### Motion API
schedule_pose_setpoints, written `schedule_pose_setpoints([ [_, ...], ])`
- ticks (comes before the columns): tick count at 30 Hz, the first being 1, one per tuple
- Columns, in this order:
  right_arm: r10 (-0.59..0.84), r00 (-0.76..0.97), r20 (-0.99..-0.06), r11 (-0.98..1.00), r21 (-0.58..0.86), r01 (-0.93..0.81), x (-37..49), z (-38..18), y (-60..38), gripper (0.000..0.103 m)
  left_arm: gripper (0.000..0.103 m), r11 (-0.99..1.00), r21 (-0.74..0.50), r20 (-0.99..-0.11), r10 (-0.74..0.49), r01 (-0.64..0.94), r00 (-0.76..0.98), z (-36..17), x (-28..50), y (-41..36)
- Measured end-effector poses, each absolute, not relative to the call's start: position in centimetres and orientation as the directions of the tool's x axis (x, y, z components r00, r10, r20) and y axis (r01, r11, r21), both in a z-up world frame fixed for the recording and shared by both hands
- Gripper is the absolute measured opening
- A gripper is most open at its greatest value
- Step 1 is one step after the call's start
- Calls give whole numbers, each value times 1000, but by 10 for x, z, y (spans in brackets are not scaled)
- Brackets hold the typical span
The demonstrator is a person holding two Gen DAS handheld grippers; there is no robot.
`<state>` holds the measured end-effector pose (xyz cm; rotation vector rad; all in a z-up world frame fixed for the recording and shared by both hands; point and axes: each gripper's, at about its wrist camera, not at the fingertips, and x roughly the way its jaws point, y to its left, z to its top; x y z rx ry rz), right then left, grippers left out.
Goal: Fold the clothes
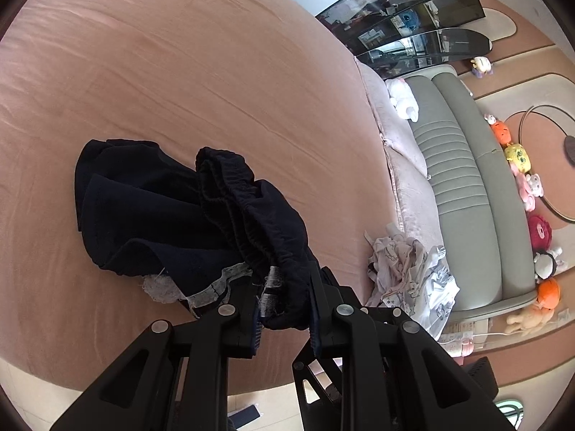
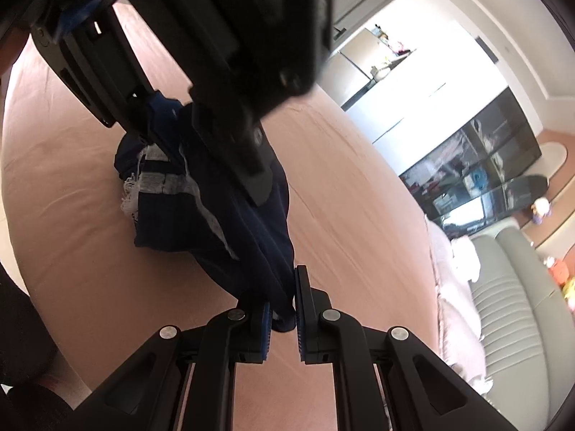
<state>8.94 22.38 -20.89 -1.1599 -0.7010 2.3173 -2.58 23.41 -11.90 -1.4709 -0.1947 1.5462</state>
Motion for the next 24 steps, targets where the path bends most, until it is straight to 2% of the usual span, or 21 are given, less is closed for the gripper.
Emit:
schedule_pose_setpoints([
  [7, 595, -528, -606, -776, -605, -180, 104, -213, 228, 8, 27, -579, -585, -737, 672, -568, 74, -102, -30, 240],
  [8, 595, -525, -609, -779, -599, -188, 107, -213, 228, 8, 31, -584, -576, -740, 670, -572, 61, -100, -32, 239],
  [10, 584, -520, -623, -794, -573, -205, 113, -214, 225, 8, 47, -603, -556, -755, 654, -573, 44, -102, -39, 235],
  [11, 573, -519, -635, -806, -553, -213, 116, -215, 223, 8, 58, -609, -554, -756, 653, -567, 38, -103, -42, 233],
  [12, 558, -518, -648, -820, -528, -222, 117, -215, 228, 8, 63, -612, -558, -753, 657, -561, 33, -103, -45, 230],
  [15, 514, -506, -693, -857, -442, -265, 122, -216, 242, 12, 64, -621, -568, -746, 666, -541, 18, -104, -51, 220],
  [17, 483, -497, -721, -876, -388, -288, 128, -218, 251, 31, 65, -641, -555, -754, 657, -531, -6, -103, -54, 214],
  [19, 483, -524, -701, -875, -369, -313, 142, -215, 247, 66, 65, -656, -531, -759, 649, -536, -42, -102, -55, 205],
  [21, 490, -557, -670, -871, -357, -338, 157, -205, 247, 76, 66, -662, -527, -759, 648, -533, -53, -104, -55, 198],
  [24, 509, -581, -635, -860, -351, -371, 174, -191, 243, 77, 66, -657, -566, -741, 670, -497, -42, -113, -57, 192],
])
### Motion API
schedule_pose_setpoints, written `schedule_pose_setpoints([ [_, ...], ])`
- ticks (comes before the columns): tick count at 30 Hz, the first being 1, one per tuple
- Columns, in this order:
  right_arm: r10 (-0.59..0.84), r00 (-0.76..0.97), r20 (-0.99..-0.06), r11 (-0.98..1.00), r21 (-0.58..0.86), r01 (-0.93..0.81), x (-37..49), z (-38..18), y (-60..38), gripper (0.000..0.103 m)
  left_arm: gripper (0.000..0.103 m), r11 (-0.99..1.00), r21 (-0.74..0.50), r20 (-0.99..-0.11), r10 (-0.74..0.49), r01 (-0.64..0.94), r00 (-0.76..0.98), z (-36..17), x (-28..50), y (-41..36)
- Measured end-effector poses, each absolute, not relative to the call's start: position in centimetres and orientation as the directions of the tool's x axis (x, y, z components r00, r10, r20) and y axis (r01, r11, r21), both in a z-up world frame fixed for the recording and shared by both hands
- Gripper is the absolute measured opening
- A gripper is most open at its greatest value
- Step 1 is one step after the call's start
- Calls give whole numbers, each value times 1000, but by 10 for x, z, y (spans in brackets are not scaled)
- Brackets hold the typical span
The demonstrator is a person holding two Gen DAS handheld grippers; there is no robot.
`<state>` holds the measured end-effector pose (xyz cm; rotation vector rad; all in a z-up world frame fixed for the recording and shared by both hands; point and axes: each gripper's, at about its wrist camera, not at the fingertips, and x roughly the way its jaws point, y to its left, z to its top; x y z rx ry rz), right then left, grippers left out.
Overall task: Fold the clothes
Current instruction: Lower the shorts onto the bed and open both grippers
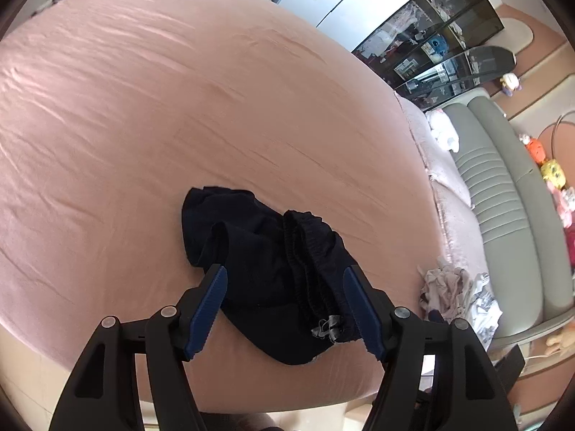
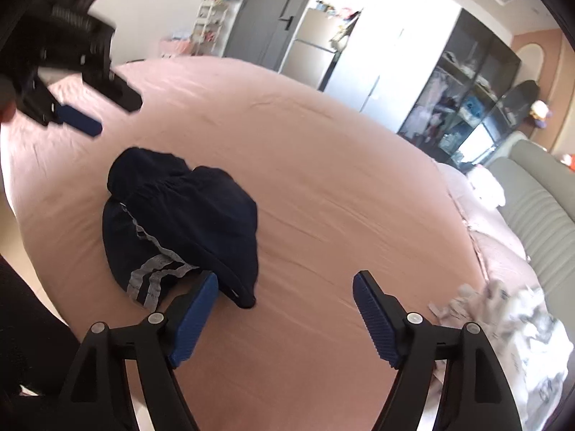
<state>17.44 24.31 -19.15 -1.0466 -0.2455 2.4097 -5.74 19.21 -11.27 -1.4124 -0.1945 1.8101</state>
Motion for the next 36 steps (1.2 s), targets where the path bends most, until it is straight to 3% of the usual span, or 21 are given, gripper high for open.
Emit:
schedule_pose_setpoints([
  [6, 560, -571, -600, -828, -403, -390, 178, -178, 232, 77, 66, -595, -730, -631, 776, -337, -3, -138, -54, 198],
  [11, 569, -568, -595, -822, -425, -378, 167, -171, 231, 77, 68, -576, -767, -624, 772, -283, 119, -165, -47, 209],
  [13, 566, -566, -599, -824, -431, -368, 162, -170, 233, 77, 73, -552, -791, -597, 790, -263, 138, -167, -49, 208],
  [15, 563, -565, -603, -826, -441, -351, 155, -169, 231, 77, 86, -553, -788, -600, 789, -272, 132, -165, -49, 206],
  [22, 589, -566, -577, -792, -551, -264, 127, -176, 211, 77, 86, -546, -800, -591, 788, -249, 170, -170, -54, 207],
  [36, 654, -584, -481, -627, -777, -62, 73, -231, 191, 77, 87, -486, -874, -485, 872, -7, 71, -192, -70, 175],
])
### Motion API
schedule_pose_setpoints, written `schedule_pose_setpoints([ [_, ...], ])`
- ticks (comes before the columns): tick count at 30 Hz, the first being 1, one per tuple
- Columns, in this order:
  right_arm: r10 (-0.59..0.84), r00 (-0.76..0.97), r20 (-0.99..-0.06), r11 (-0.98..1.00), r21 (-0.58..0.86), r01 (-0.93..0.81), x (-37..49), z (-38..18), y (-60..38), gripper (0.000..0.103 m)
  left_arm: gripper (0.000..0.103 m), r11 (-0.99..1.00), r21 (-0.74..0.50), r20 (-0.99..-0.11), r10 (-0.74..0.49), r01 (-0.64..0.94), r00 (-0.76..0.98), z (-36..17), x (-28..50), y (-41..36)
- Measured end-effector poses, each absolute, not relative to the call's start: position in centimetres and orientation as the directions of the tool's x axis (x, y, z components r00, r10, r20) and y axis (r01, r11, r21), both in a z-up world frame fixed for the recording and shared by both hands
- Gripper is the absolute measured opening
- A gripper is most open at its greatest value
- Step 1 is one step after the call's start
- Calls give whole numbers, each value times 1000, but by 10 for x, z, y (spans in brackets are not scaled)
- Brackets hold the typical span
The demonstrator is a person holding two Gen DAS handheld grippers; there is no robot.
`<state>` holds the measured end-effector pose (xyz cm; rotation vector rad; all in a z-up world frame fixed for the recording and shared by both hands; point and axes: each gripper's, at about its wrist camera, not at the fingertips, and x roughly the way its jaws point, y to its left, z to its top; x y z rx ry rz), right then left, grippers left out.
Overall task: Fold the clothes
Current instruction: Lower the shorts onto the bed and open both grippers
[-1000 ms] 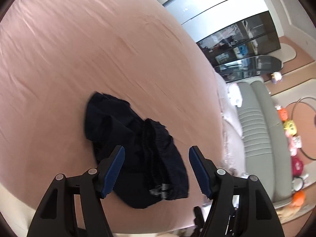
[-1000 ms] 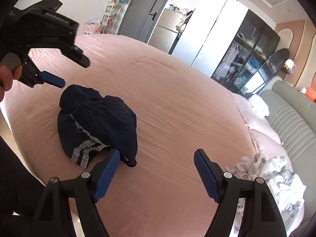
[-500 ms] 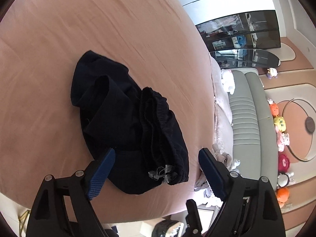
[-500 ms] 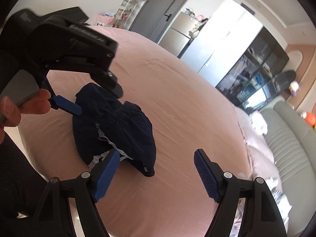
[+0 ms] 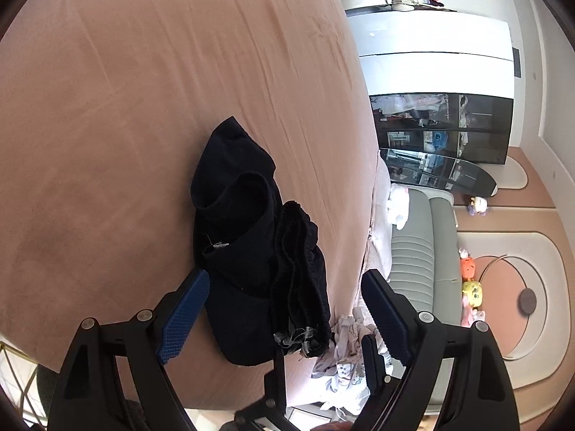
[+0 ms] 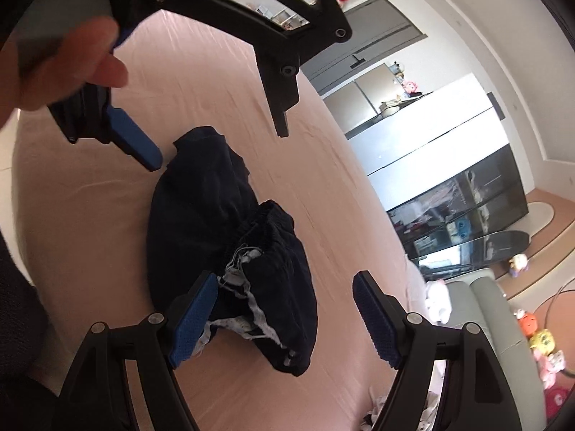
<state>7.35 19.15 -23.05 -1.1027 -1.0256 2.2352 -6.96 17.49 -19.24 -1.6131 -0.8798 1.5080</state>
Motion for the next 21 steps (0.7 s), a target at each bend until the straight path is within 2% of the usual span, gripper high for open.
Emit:
schedule_pose_setpoints([
  [5, 694, -577, -431, -592, -797, -117, 62, -229, 205, 77, 87, -498, -867, -496, 863, -12, 98, -193, -73, 179],
  [8, 688, -557, -466, -634, -759, -149, 57, -227, 217, 77, 87, -508, -861, -507, 856, -18, 104, -192, -74, 178],
  [9, 675, -553, -489, -660, -735, -155, 56, -226, 222, 72, 87, -511, -859, -510, 854, -20, 104, -192, -75, 179],
  [10, 656, -550, -517, -690, -705, -160, 56, -224, 226, 61, 87, -515, -857, -514, 851, -22, 105, -192, -75, 179],
  [11, 636, -548, -543, -720, -674, -167, 56, -222, 231, 57, 87, -519, -855, -518, 849, -23, 105, -192, -75, 179],
  [13, 594, -533, -602, -778, -598, -193, 57, -218, 244, 41, 87, -521, -853, -520, 847, -22, 108, -192, -75, 179],
  [17, 447, -550, -706, -894, -346, -283, 65, -204, 283, 38, 87, -527, -849, -528, 840, -46, 127, -193, -76, 183],
  [21, 309, -603, -736, -938, -129, -323, 78, -198, 319, 38, 87, -556, -825, -565, 814, -105, 132, -187, -73, 190],
])
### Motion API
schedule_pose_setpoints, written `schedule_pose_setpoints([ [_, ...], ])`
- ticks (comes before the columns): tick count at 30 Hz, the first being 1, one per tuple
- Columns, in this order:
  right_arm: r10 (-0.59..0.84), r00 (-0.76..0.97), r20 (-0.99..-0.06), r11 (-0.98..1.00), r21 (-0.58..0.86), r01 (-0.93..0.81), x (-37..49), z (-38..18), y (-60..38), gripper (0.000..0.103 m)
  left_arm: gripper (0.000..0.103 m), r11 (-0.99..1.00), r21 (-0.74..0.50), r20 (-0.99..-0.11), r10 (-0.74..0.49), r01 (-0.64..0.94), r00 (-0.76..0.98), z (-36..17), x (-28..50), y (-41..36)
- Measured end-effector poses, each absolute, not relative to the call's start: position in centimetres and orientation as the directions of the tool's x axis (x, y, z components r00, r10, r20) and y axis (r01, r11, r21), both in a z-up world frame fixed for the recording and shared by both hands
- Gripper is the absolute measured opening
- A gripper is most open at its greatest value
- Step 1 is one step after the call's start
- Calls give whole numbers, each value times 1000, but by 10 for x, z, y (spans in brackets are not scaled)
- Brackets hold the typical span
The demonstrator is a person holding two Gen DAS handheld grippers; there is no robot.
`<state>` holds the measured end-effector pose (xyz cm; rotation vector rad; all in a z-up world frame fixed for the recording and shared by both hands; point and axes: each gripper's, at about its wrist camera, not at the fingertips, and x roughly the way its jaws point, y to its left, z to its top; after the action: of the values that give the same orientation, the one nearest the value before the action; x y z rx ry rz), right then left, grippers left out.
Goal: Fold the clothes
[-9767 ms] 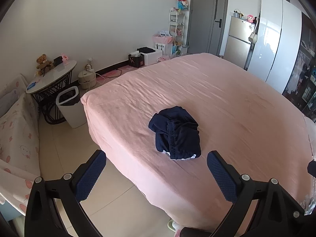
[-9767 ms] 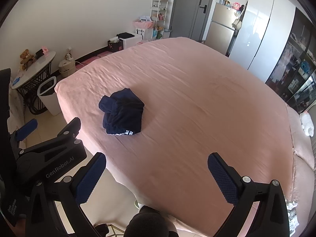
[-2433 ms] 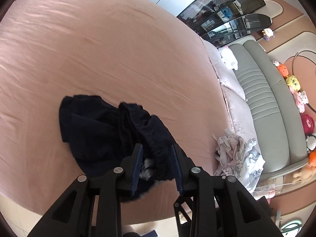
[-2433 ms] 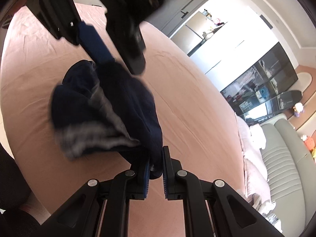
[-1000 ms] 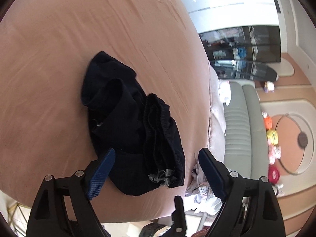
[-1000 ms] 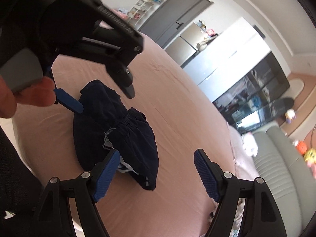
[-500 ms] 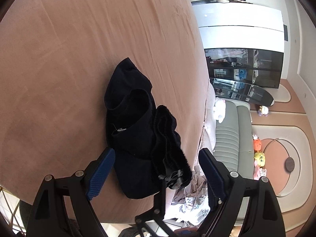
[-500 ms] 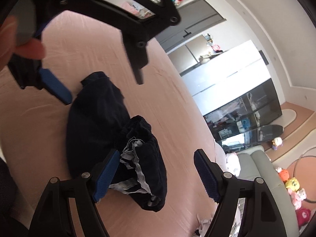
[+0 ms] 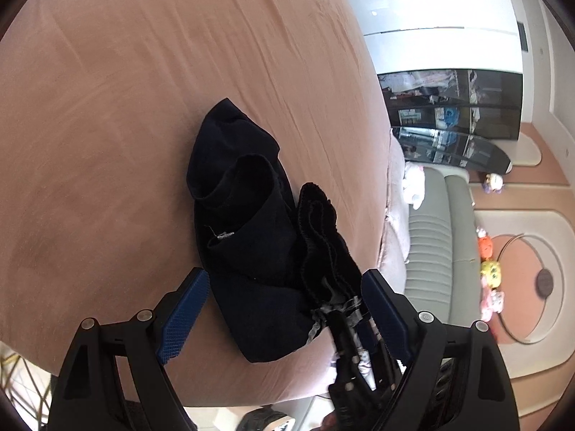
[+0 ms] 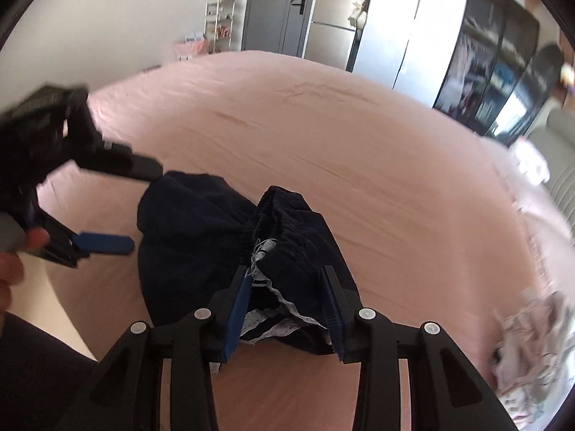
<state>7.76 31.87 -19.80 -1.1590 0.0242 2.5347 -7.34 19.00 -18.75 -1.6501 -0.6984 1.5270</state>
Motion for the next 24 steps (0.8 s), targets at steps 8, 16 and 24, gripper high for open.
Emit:
schedule_pose_setpoints([
  [8, 237, -669, -705, -949, -19, -316, 100, -187, 351, 38, 87, -578, -744, -650, 743, -334, 162, -170, -59, 214],
  [16, 294, -643, -707, -943, -107, -314, 111, -195, 355, 39, 87, -565, -519, -793, 598, -641, 115, -153, -28, 250],
  [24, 283, -666, -691, -947, -89, -310, 102, -204, 369, 39, 87, -516, -426, -842, 527, -743, 116, -162, -15, 277],
])
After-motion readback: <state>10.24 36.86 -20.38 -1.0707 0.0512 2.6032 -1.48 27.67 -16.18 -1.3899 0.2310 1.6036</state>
